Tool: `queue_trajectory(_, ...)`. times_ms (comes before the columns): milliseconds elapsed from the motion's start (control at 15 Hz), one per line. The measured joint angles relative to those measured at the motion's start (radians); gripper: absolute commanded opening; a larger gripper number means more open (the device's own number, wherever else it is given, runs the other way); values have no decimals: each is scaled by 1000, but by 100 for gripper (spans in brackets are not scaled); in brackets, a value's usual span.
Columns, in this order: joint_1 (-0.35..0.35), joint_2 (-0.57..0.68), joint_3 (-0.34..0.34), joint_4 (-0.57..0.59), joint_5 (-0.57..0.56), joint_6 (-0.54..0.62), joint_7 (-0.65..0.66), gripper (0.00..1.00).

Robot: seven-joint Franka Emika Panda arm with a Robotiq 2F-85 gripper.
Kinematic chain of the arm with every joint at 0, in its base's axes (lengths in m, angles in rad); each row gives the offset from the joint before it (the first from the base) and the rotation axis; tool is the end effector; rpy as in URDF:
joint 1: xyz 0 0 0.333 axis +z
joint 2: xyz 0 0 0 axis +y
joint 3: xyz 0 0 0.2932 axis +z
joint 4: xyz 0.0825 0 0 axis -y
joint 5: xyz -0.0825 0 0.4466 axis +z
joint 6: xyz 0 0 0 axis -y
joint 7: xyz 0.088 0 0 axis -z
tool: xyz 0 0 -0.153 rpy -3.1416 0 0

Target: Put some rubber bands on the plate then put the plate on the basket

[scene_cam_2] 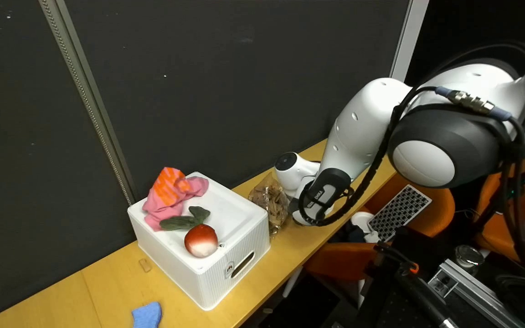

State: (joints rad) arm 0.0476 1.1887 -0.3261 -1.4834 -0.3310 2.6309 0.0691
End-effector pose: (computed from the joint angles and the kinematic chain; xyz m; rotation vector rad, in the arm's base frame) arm 0.6562 -0.1913 -0.1179 2.6767 0.1936 -0.0924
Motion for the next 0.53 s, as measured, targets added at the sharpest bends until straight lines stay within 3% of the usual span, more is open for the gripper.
queue_trajectory(133, 1, 1, 0, 1, 0, 0, 0, 3)
queue_trajectory(200, 1, 2, -1, 1, 0, 0, 0, 0)
queue_trajectory(533, 2, 2, -19, 3, -4, -1, 0, 2)
